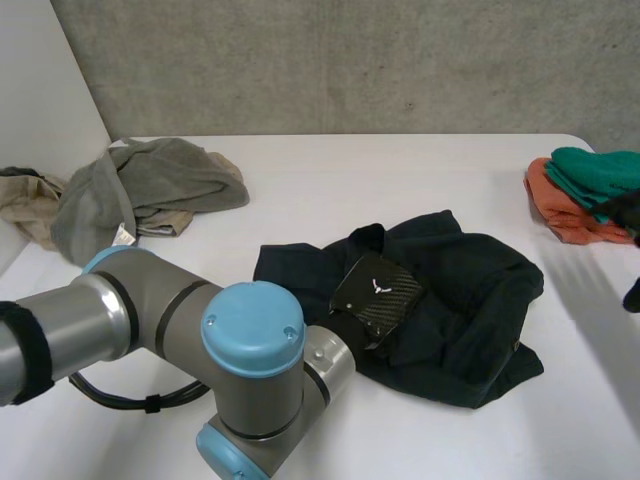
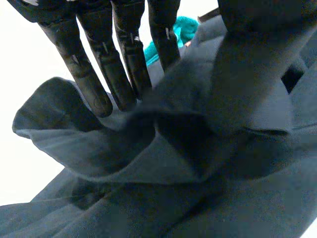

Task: Fold the laundry.

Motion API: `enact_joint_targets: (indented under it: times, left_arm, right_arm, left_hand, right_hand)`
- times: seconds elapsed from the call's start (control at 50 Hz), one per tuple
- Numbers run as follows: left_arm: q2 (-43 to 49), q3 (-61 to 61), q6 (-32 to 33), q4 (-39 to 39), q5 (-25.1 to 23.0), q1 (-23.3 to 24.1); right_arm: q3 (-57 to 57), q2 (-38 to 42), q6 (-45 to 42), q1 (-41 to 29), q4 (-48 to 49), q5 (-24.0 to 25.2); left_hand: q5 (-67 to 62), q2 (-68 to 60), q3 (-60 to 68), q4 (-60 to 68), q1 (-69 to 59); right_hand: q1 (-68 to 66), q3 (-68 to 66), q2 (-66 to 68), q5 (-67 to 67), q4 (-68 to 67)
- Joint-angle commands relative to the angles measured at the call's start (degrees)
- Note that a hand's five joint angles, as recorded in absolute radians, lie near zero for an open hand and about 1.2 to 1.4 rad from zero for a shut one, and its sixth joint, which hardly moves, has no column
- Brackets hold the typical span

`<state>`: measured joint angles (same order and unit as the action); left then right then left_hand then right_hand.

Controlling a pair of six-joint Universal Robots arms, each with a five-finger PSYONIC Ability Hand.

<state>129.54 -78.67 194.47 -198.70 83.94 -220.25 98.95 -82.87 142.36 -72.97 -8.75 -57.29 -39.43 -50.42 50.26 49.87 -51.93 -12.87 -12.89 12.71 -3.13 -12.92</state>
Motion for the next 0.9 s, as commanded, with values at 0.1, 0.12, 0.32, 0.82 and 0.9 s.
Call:
enact_joint_targets:
  times: [0.1, 0.12, 0.32, 0.82, 0.9]
  left_arm:
    - [-2.6, -1.2, 1.3, 1.7, 0.3, -0.3]
    - [-3.0, -1.4, 1.4, 1.7, 0.3, -0.3]
    - [-11.9, -2.6, 1.8, 4.9, 5.7, -5.2]
    - [-28.1, 0.8, 1.2, 15.3, 6.2, -18.6]
    - [-23.0, 1.7, 1.4, 14.9, 6.2, -20.9]
  right_arm:
    - [-3.2, 12.4, -0.6, -12.6, 4.1, 1.9]
    - [-3.5, 13.6, -0.7, -13.3, 4.7, 1.7]
    - [-13.7, 18.4, -1.1, -17.0, 6.2, -2.9]
    - [-27.6, -3.1, -2.5, -23.2, -14.8, -3.7]
    - [-28.4, 3.8, -4.2, -25.4, -15.1, -6.1]
  left_hand:
    - [-30.6, -29.6, 29.7, 30.1, -28.1]
    - [-30.6, -29.6, 29.7, 30.1, -28.1]
    - [-30.6, -29.6, 29.7, 30.1, -28.1]
    - [-30.6, -29.6, 29.7, 30.1, -28.1]
    - [-30.6, -29.6, 29.7, 30.1, -28.1]
  right_hand:
    - [-4.4, -4.4, 4.6, -4.2, -4.4]
    - [-5.9, -5.9, 6.1, -5.7, -5.9]
    - [-67.1, -67.1, 67.3, -66.9, -67.1]
    - [-67.1, -67.1, 67.3, -66.9, -67.1]
    - [-67.1, -67.1, 67.3, -66.9, -67.1]
